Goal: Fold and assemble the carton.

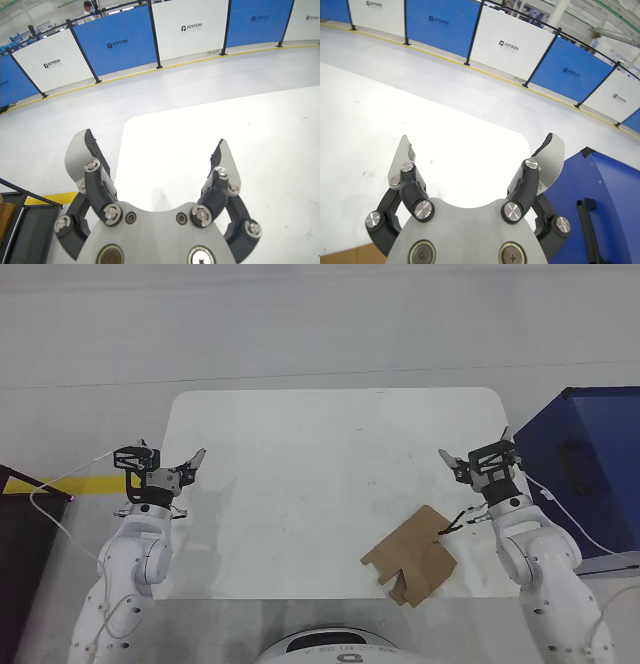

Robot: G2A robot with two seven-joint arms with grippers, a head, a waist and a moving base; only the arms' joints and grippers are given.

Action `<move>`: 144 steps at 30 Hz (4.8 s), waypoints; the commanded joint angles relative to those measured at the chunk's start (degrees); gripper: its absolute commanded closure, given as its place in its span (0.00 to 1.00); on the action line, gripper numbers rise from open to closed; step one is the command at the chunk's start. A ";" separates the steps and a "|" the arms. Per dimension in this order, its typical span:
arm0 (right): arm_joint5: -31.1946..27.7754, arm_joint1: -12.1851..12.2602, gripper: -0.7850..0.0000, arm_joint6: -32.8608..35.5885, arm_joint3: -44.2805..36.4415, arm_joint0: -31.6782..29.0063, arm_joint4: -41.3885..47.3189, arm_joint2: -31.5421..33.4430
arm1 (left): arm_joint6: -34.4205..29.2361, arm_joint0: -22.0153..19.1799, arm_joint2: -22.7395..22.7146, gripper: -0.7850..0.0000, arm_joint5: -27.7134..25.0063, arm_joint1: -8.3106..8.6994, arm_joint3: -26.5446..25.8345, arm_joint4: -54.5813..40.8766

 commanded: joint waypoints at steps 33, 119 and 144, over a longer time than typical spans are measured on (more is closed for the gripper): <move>-18.29 8.88 0.31 -49.57 6.63 -7.43 -75.11 2.42 | 0.00 0.00 0.00 0.00 0.00 0.00 0.00 0.00; -9.73 -0.42 1.00 -4.60 18.86 30.76 51.89 -29.10 | 0.00 0.00 0.00 0.00 0.00 0.00 0.00 0.00; -26.21 -2.31 1.00 -13.64 13.63 25.66 63.85 -26.18 | 0.00 0.00 0.00 0.00 0.00 0.00 0.00 0.00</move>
